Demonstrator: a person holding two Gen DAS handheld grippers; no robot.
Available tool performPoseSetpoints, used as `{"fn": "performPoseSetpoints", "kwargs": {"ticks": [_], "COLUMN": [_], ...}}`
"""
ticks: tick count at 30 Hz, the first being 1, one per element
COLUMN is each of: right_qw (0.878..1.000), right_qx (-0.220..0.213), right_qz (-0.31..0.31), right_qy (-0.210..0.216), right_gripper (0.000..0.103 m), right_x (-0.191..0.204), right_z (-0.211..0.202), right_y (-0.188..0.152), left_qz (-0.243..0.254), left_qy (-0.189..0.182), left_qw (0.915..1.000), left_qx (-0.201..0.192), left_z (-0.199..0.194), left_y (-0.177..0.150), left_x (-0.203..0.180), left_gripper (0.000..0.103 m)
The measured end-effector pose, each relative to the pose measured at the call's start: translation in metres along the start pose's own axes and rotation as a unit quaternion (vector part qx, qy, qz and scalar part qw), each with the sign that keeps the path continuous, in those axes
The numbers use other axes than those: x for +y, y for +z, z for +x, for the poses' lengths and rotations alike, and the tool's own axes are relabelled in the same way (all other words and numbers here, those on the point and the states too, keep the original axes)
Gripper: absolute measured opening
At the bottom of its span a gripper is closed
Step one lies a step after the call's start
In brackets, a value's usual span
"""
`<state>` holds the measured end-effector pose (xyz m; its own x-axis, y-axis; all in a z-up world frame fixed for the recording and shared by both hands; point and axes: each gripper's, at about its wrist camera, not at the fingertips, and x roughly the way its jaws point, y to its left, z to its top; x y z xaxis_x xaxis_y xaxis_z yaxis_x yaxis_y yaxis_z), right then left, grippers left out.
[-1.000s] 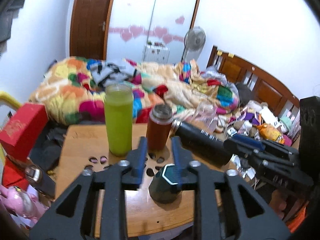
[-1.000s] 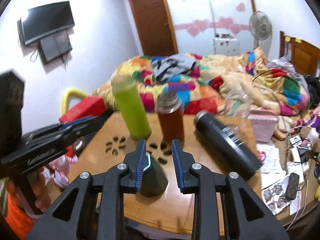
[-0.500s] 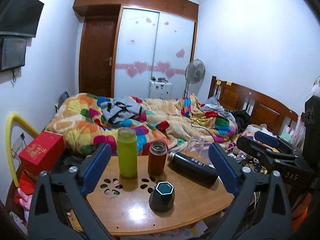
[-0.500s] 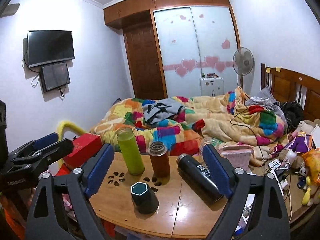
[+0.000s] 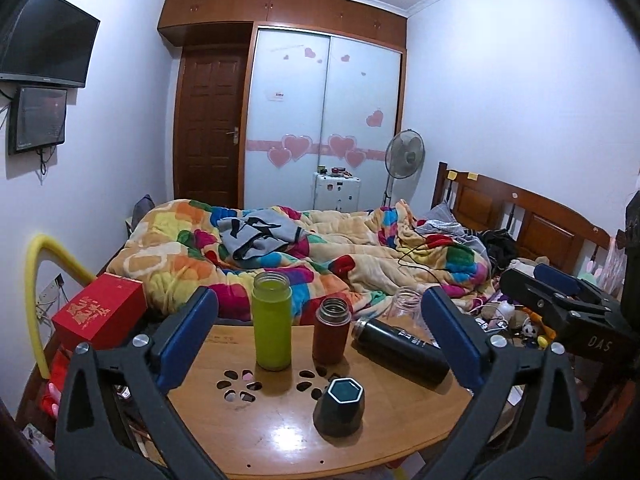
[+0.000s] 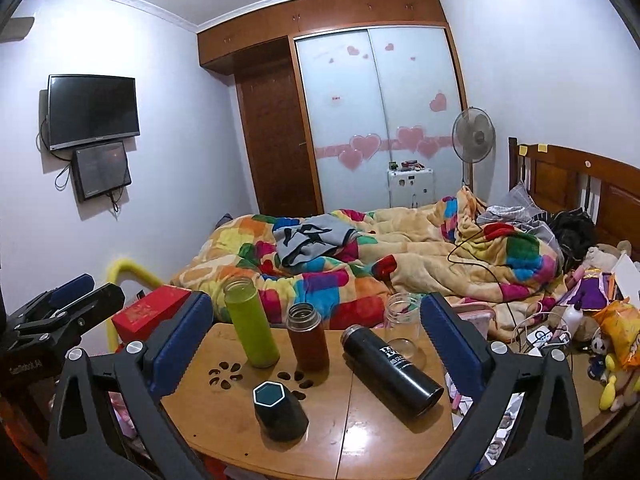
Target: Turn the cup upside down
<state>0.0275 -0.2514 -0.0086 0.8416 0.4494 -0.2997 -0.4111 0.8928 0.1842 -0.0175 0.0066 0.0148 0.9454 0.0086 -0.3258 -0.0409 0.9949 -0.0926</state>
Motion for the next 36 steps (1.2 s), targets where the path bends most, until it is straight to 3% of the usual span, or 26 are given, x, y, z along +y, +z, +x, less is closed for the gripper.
{"fn": "performPoseSetpoints", "kwargs": {"ticks": [36], "right_qw": [1.0], "right_qx": [0.013], "right_qz": [-0.001], "right_qy": [0.007], "right_gripper": [0.103], "right_x": [0.002], "right_z": [0.018], "right_y": [0.0], "left_qz": [0.005], "left_qy": [0.006], "left_qw": [1.0], "left_qx": [0.002], "left_z": [0.011], "left_y": [-0.002], "left_x": [0.004], "left_gripper": [0.103]}}
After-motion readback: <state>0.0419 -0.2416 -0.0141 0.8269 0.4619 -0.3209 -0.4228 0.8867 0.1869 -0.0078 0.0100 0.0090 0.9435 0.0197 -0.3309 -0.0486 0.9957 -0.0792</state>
